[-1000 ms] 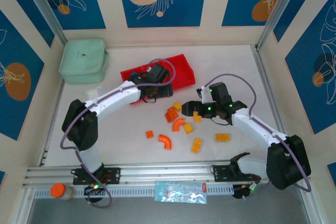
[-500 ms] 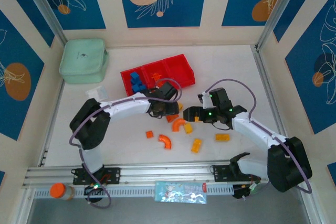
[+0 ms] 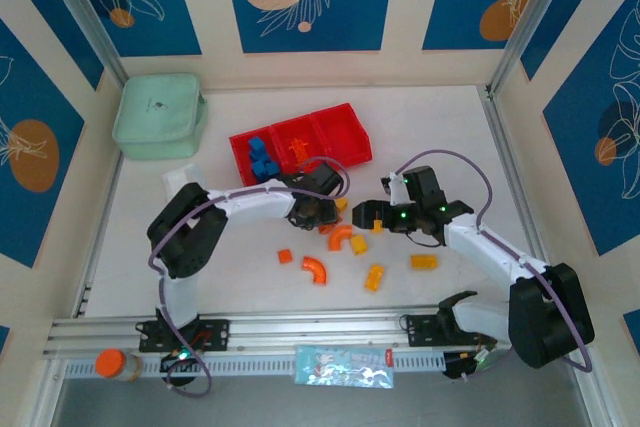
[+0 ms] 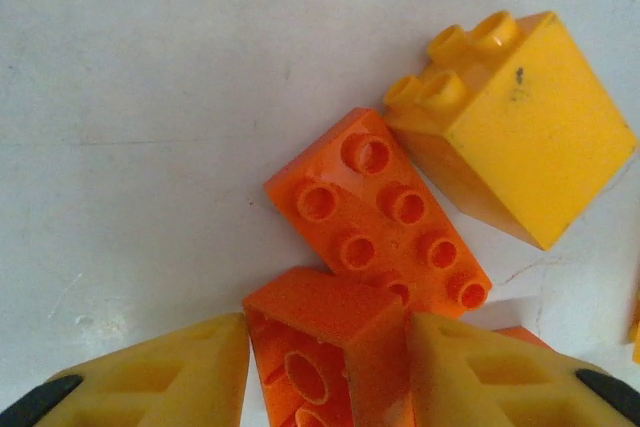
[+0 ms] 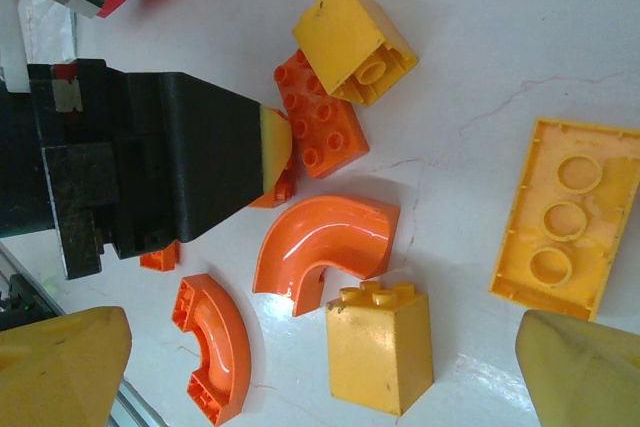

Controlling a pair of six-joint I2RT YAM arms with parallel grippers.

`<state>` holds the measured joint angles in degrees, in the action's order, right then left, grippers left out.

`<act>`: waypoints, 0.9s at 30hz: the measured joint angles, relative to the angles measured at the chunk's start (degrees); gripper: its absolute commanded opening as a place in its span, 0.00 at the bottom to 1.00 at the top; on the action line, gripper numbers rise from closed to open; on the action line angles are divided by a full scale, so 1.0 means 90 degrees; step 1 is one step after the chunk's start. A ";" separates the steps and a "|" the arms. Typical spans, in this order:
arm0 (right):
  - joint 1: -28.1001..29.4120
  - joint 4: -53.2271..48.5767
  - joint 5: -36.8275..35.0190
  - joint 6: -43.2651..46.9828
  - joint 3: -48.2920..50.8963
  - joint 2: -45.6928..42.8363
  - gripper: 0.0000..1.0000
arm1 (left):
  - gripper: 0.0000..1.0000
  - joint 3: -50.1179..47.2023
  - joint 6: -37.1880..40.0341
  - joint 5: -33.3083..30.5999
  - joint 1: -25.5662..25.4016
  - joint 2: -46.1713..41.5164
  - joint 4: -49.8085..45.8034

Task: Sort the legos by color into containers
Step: Pick up the lego from the center of the table.

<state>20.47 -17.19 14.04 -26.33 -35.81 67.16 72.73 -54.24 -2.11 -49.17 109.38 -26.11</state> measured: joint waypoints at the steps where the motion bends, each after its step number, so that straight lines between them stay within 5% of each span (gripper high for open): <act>1: -0.0002 0.0000 0.0000 0.0000 0.0000 0.0000 0.99 | 0.39 0.0000 0.0000 0.0000 0.0000 0.0000 0.0002; 8: -0.0017 0.0007 0.0080 -0.0002 0.0000 0.0000 0.99 | 0.31 -0.0109 -0.0017 -0.0010 -0.0005 -0.0078 0.0121; 27: -0.0029 0.0138 0.0170 -0.0002 -0.0024 0.0002 0.99 | 0.27 -0.0333 0.0058 -0.0175 0.0087 -0.0799 -0.0053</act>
<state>20.21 -15.94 15.57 -26.35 -36.03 67.18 69.73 -53.71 -3.68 -48.38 102.19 -26.59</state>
